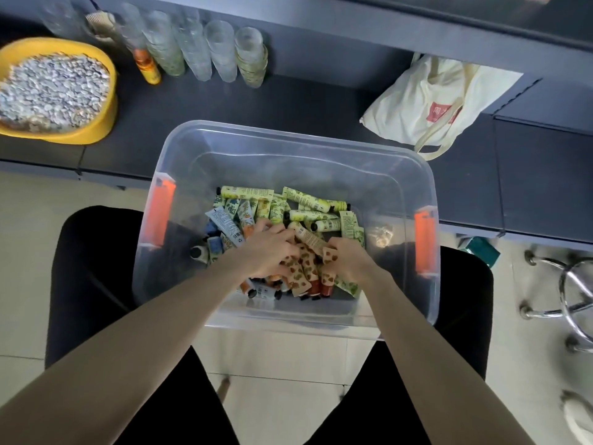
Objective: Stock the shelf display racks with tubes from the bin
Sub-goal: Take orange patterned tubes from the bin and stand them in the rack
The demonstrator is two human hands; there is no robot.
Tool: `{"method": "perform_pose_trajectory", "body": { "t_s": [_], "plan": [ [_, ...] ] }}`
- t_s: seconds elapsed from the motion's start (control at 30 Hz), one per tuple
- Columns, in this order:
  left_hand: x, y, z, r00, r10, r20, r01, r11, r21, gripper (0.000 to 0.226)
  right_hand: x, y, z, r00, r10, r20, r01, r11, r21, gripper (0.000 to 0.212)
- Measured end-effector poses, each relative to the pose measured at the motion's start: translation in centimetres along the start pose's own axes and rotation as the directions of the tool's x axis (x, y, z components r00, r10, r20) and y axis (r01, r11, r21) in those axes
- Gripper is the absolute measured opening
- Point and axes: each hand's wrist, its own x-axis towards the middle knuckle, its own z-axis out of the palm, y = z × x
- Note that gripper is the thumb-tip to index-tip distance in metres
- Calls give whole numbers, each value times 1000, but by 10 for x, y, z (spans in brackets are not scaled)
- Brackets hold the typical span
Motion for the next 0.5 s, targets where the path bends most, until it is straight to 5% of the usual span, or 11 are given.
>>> {"method": "perform_pose_trajectory", "body": {
  "t_s": [0.2,0.33,0.5],
  "plan": [
    [1,4,-1,998,47,-43,-45,997,59,40,-7,2,-7,991,-49,-122,67,987,145,10],
    [-15,-4,-14,947,-124,-297,-18,900,-435,27,-18,-1,-20,959,-30,-281,118,946,302,35],
    [-23,-9,-69,835,-295,-465,-96,754,-650,23,-40,-13,-68,888,-64,-456,236,913,331,5]
  ]
}}
